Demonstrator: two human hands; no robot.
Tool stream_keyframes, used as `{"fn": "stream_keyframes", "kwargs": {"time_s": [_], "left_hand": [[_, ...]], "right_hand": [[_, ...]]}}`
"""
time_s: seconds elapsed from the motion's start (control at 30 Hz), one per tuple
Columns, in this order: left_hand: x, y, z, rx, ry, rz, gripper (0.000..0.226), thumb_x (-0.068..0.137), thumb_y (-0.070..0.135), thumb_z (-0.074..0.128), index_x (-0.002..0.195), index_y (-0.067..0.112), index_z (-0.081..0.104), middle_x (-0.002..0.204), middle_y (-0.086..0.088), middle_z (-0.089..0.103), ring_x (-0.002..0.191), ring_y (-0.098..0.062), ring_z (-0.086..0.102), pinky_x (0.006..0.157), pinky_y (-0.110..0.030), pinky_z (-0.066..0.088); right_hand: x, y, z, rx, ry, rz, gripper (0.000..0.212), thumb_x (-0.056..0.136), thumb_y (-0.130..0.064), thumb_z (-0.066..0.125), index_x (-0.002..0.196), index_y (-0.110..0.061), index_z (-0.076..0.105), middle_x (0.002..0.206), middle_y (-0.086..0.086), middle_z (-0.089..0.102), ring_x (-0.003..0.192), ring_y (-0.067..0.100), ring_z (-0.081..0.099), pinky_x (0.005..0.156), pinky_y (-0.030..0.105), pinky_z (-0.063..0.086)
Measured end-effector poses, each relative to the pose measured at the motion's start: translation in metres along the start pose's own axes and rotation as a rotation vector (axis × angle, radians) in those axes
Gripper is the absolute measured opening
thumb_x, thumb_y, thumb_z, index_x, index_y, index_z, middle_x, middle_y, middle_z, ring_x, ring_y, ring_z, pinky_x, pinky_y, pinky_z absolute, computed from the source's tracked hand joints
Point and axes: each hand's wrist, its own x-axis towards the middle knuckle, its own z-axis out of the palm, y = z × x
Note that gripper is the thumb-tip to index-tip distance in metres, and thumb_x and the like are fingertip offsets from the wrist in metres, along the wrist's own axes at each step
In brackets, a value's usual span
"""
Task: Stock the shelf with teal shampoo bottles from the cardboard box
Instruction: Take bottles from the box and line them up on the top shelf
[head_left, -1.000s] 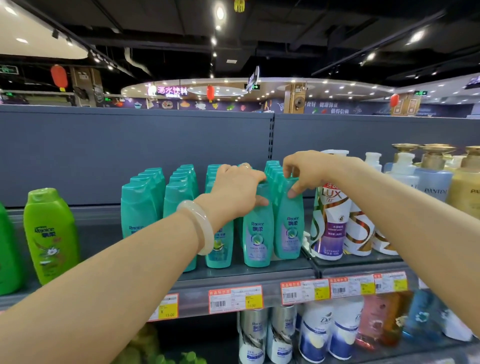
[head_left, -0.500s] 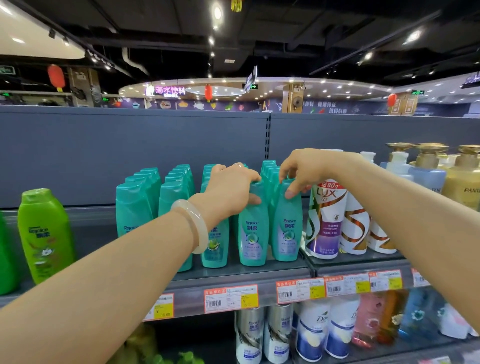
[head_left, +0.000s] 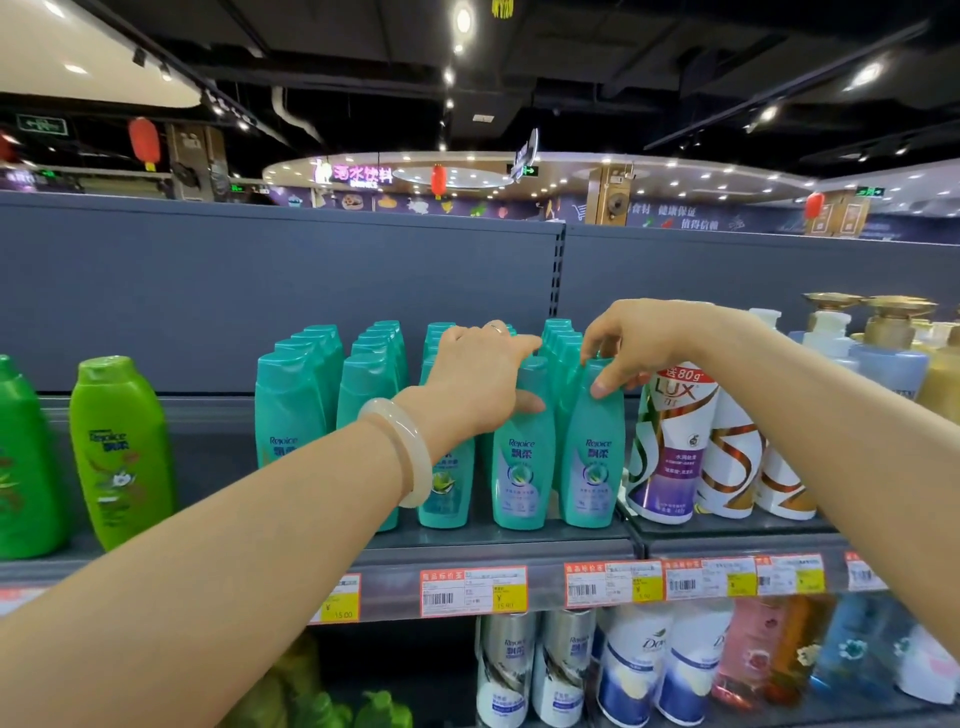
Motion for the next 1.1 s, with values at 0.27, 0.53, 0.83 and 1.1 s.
{"fn": "stream_keyframes", "kwargs": {"time_s": [0.27,0.53,0.83,1.1], "left_hand": [[-0.059,-0.087,-0.043,-0.255,0.479,-0.139,0.030,0.089,0.028,0.058,0.114,0.011,0.064,0.118,-0.006,0.063,0.115,-0.022,0.052,0.098,-0.029,0.034],[-0.087,-0.142,-0.023,-0.129,0.311,-0.267,0.055,0.077,0.052,0.050,0.109,0.012,0.068,0.111,-0.008,0.068,0.109,-0.031,0.057,0.098,-0.045,0.041],[-0.056,-0.111,-0.020,0.145,0.099,-0.189,0.041,0.093,0.048,0.041,0.130,0.034,0.052,0.127,0.001,0.058,0.120,-0.025,0.046,0.104,-0.035,0.024],[-0.057,-0.112,-0.020,0.095,0.087,-0.226,0.044,0.092,0.050,0.042,0.132,0.034,0.050,0.130,0.003,0.057,0.122,-0.024,0.044,0.106,-0.034,0.022]], "right_hand": [[-0.048,-0.037,0.035,0.116,0.586,-0.218,0.034,0.082,-0.037,0.066,0.109,-0.017,0.065,0.105,-0.004,0.065,0.087,0.009,0.059,0.086,0.027,0.049],[0.006,-0.097,0.051,0.042,0.432,-0.339,0.046,0.085,-0.046,0.060,0.122,-0.019,0.057,0.119,0.002,0.059,0.113,0.020,0.054,0.101,0.036,0.039],[0.034,-0.109,0.045,0.043,0.267,-0.288,0.044,0.079,-0.042,0.069,0.114,-0.016,0.063,0.109,0.002,0.057,0.104,0.019,0.053,0.086,0.029,0.042],[0.037,-0.104,0.044,0.106,0.242,-0.313,0.042,0.078,-0.041,0.071,0.113,-0.019,0.064,0.103,-0.005,0.055,0.100,0.015,0.053,0.086,0.027,0.042]]}}
